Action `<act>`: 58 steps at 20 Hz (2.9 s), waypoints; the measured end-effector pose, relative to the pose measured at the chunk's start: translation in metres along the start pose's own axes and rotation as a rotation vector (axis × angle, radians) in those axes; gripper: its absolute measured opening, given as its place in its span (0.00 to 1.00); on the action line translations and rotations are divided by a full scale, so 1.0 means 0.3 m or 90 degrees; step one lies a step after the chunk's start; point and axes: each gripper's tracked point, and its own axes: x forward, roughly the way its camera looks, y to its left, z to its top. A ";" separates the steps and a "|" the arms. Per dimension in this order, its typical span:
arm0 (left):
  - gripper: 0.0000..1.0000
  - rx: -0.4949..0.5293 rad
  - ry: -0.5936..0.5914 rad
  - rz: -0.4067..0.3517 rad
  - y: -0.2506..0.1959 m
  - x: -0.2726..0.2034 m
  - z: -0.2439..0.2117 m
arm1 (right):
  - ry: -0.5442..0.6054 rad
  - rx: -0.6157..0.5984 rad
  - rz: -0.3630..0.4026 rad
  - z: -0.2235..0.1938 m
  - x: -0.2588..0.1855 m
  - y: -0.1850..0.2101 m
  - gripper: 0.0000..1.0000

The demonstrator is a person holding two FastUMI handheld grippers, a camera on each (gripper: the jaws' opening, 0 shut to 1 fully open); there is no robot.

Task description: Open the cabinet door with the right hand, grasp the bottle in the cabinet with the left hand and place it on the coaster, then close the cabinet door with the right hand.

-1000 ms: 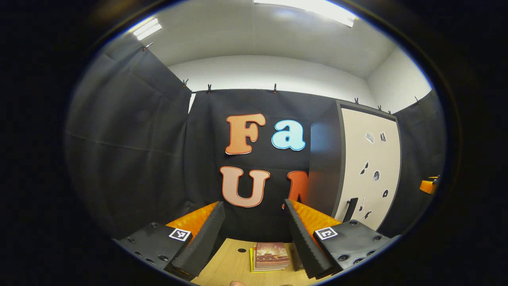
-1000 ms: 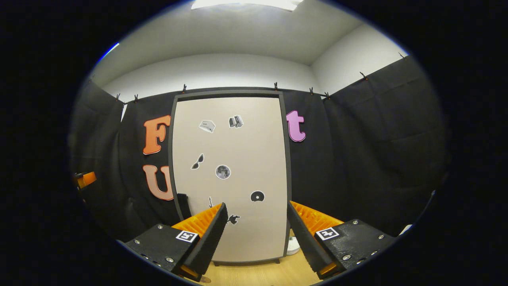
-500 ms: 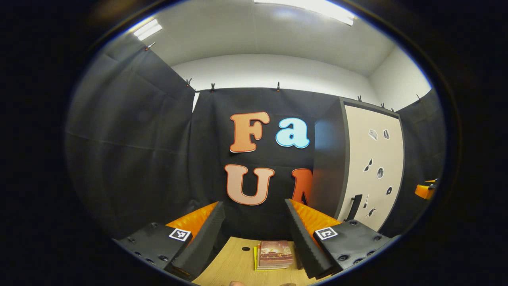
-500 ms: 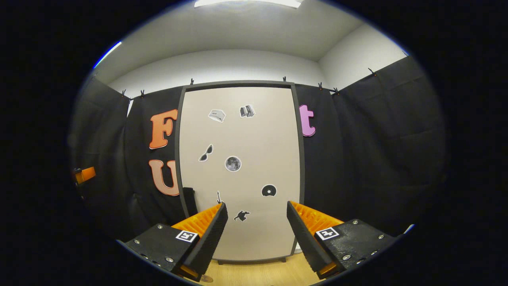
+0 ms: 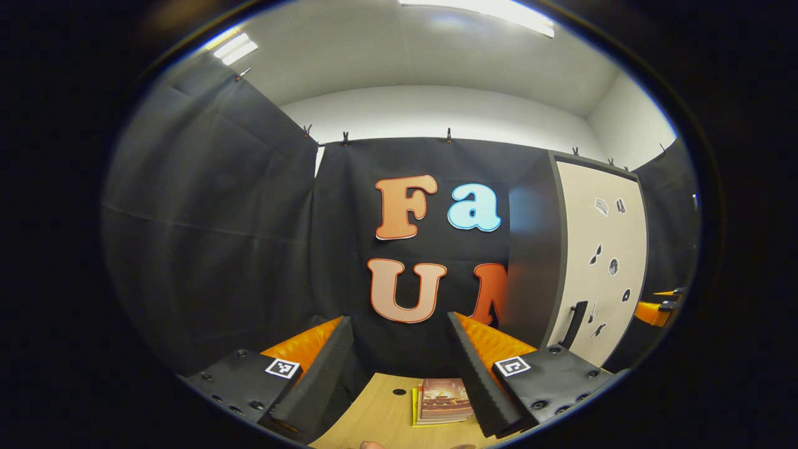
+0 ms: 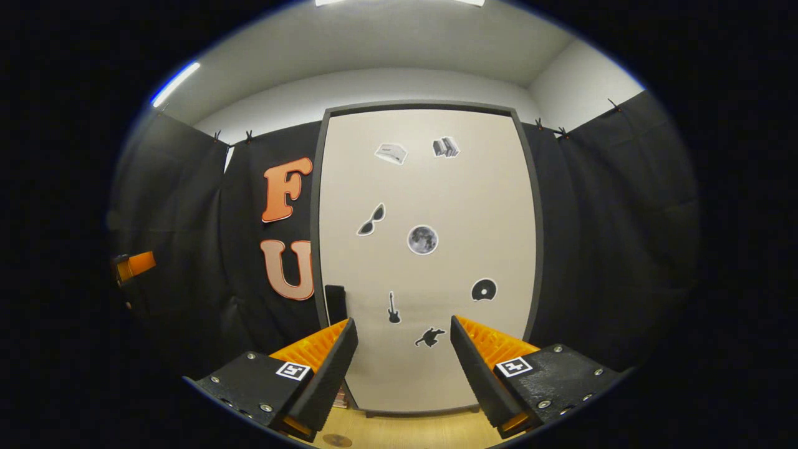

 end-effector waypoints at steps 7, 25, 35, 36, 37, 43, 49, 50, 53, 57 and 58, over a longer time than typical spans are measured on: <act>0.98 0.006 -0.003 0.024 0.030 0.012 -0.028 | 0.029 -0.007 0.028 -0.101 0.195 0.148 0.93; 0.98 0.021 0.024 0.039 0.076 0.024 -0.107 | 0.062 0.038 0.030 -0.204 0.408 0.263 0.37; 0.98 0.004 0.027 0.050 0.097 -0.008 -0.111 | 0.049 0.043 0.011 -0.205 0.365 0.257 0.29; 0.98 0.002 0.028 0.052 0.101 -0.018 -0.112 | 0.047 0.041 0.012 -0.205 0.358 0.256 0.27; 0.98 0.000 0.028 0.054 0.102 -0.027 -0.108 | 0.046 0.041 0.012 -0.204 0.349 0.251 0.27; 0.98 0.004 0.022 0.048 0.067 -0.095 -0.091 | 0.034 0.047 0.053 -0.186 0.220 0.251 0.26; 0.97 0.013 0.028 0.035 -0.009 -0.098 -0.115 | 0.059 0.128 -0.086 -0.324 0.104 -0.152 0.00; 0.95 0.014 0.027 0.034 -0.023 -0.098 -0.116 | 0.043 0.104 -0.105 -0.316 0.079 -0.178 0.00; 0.98 -0.010 0.032 0.019 -0.070 -0.116 -0.130 | 0.033 0.102 -0.022 -0.263 0.117 -0.063 0.04; 0.95 -0.019 0.028 0.051 0.030 -0.148 -0.139 | 0.028 0.085 0.050 -0.219 0.230 0.121 0.39; 0.98 -0.021 0.030 0.061 0.060 -0.155 -0.144 | 0.032 0.083 0.065 -0.218 0.270 0.169 0.43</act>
